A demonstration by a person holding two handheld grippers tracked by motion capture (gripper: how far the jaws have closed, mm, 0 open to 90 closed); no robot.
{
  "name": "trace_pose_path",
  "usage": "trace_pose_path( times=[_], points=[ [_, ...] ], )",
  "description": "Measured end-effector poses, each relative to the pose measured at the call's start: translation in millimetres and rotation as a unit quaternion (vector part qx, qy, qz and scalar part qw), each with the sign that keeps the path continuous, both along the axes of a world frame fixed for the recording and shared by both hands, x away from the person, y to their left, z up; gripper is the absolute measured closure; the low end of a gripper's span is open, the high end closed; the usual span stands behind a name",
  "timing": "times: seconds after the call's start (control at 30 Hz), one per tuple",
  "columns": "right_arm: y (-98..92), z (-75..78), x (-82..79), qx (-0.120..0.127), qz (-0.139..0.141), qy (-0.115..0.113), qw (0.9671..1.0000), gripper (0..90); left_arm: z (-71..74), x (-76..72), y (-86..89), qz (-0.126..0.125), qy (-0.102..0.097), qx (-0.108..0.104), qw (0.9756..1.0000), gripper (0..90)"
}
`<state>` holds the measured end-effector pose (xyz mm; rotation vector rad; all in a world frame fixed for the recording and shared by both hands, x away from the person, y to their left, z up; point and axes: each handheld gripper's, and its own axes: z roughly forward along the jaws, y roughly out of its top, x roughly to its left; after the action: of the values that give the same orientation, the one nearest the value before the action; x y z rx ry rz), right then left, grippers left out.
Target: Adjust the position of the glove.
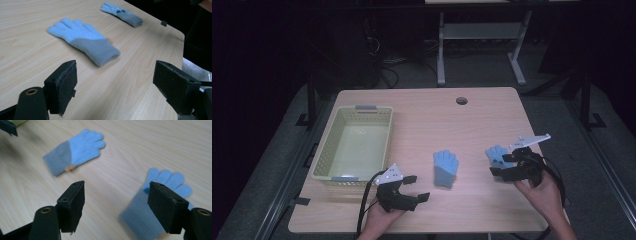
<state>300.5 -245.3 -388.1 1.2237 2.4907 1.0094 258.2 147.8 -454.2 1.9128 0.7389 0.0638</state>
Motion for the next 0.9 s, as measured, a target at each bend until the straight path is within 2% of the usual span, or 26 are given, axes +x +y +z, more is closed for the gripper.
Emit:
trace_pose_path(
  times=[0.27, 0.5, 0.53, 0.63, 0.67, 0.9],
  points=[
    [-0.5, 13.8, 20.6, -0.009, -0.005, 0.002, 0.9999, 31.2, 1.7, -1.1, 0.7, 0.003, 0.005, -0.008, 0.9999, 19.0],
    [-5.7, 13.5, 35.8, -0.006, -0.018, 0.011, 0.9998, 32.2, 2.4, -0.5, 1.5, 0.003, 0.006, -0.011, 0.9999, 19.0],
    [-7.5, 10.5, 41.4, -0.009, -0.023, 0.019, 0.9995, 32.7, 2.4, -0.5, 2.0, 0.004, 0.007, -0.010, 0.9999, 19.0],
    [-8.7, 6.9, 45.6, -0.015, -0.026, 0.024, 0.9993, 33.5, 2.3, -0.6, 2.4, 0.005, 0.007, -0.011, 0.9999, 19.0],
    [-10.7, 2.2, 50.8, -0.020, -0.032, 0.034, 0.9987, 33.9, 3.1, -0.8, 2.9, 0.005, 0.008, -0.013, 0.9999, 19.0],
    [-15.2, -9.7, 59.5, -0.047, -0.042, 0.058, 0.9964, 36.3, 4.1, -1.6, 2.9, 0.009, 0.004, -0.017, 0.9998, 19.0]
  ],
)
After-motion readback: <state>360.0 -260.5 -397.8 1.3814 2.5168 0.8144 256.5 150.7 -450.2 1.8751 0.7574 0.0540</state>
